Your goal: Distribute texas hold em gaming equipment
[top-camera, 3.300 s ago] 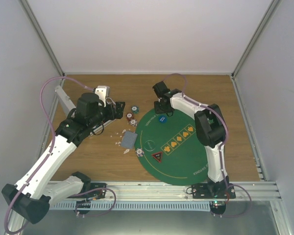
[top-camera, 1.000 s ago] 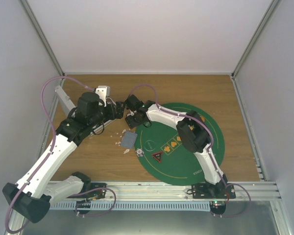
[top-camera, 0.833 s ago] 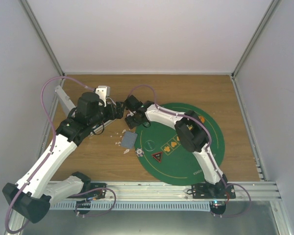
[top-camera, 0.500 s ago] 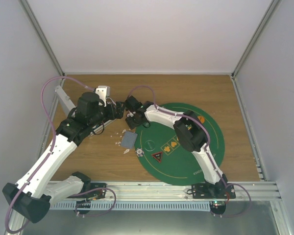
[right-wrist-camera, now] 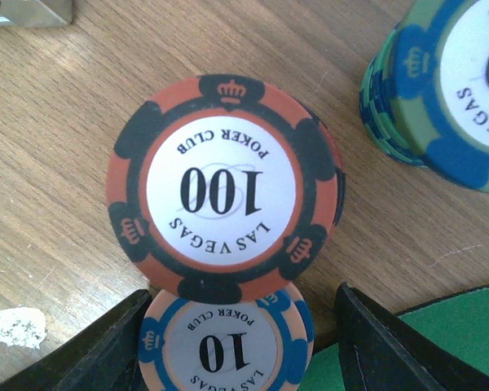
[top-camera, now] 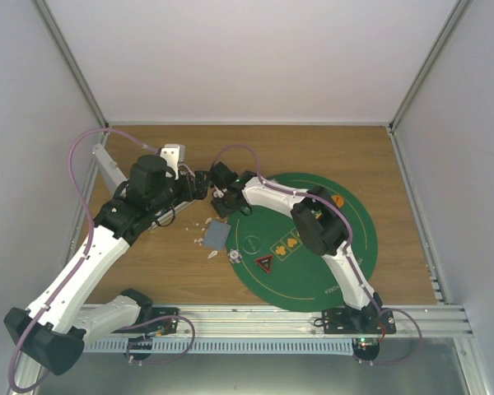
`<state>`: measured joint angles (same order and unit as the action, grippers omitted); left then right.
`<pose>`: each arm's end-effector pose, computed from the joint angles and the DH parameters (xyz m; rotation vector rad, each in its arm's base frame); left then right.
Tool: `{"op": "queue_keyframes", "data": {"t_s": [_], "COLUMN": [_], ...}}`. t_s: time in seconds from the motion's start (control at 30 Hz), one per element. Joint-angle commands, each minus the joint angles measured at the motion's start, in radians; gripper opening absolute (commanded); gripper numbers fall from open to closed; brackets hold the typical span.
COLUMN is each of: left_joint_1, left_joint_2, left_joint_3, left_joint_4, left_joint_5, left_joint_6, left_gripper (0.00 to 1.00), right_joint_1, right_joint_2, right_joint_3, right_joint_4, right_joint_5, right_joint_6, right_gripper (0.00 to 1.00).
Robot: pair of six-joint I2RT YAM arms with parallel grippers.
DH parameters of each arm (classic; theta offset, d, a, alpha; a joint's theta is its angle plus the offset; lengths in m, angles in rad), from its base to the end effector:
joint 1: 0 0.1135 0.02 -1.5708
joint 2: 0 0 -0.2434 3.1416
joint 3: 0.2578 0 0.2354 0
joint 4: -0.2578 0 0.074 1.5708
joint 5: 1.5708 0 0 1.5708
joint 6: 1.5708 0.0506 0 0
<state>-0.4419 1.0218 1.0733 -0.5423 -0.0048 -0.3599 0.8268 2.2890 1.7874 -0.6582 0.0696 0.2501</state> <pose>0.2054 -0.0969 0.3341 0.0830 2.0963 -0.4861 0.3130 0.3348 0.1258 -0.7617 2.6382 0.2114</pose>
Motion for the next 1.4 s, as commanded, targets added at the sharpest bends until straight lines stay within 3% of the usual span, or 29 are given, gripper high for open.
{"op": "queue_keyframes", "data": {"t_s": [0.0, 0.77, 1.03, 1.37], "left_joint_1": [0.008, 0.007, 0.007, 0.008], "left_joint_2": [-0.017, -0.020, -0.020, -0.022], "left_joint_3": [-0.003, -0.003, -0.004, -0.002], "left_joint_4": [0.047, 0.045, 0.045, 0.044], "left_joint_5": [0.028, 0.029, 0.028, 0.025], "left_joint_6": [-0.014, -0.016, -0.016, -0.017], "left_gripper": [0.99, 0.99, 0.99, 0.99], "right_joint_1": [0.015, 0.014, 0.020, 0.021], "right_joint_2": [0.026, 0.023, -0.006, -0.062], "right_joint_3": [-0.018, -0.106, -0.098, -0.051], "right_joint_4": [-0.042, -0.086, -0.059, -0.028], "right_joint_5": [-0.005, 0.006, 0.023, 0.033], "right_joint_6": [-0.030, 0.041, 0.029, 0.079], "right_gripper": [0.59, 0.46, 0.39, 0.36]}}
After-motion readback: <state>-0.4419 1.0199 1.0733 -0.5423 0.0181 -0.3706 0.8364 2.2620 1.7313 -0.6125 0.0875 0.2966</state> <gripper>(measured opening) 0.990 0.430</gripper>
